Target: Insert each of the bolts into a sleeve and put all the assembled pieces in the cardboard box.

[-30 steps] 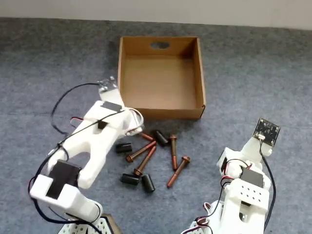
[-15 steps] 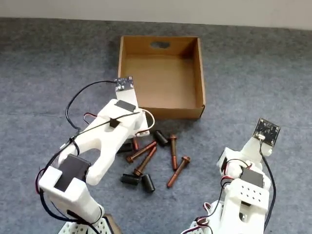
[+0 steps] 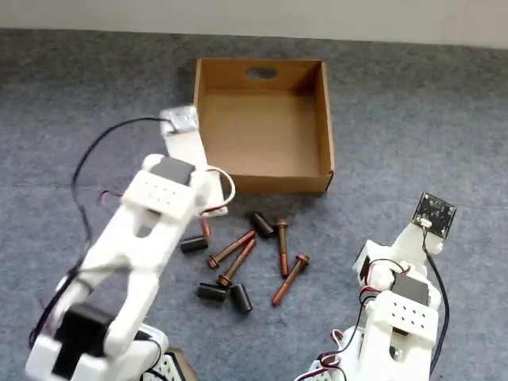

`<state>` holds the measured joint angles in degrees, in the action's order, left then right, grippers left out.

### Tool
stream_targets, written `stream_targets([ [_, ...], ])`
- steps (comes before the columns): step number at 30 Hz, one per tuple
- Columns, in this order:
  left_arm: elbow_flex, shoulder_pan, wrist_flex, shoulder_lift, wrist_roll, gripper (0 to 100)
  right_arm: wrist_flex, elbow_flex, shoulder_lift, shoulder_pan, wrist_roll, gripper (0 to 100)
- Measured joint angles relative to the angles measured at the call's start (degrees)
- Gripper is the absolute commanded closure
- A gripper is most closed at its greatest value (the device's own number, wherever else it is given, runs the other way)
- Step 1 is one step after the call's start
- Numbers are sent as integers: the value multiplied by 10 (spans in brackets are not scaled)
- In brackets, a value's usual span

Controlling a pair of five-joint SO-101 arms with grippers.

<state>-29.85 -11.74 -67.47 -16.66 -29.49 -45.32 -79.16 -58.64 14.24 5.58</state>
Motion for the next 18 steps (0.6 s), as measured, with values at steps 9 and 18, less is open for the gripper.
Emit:
stream_targets([
  [9,-127,148,18,-34,239,990,0,0,0,0,-9,992],
  [18,-185,212,136,-8,548,825,0,-9,0,0,-14,992],
])
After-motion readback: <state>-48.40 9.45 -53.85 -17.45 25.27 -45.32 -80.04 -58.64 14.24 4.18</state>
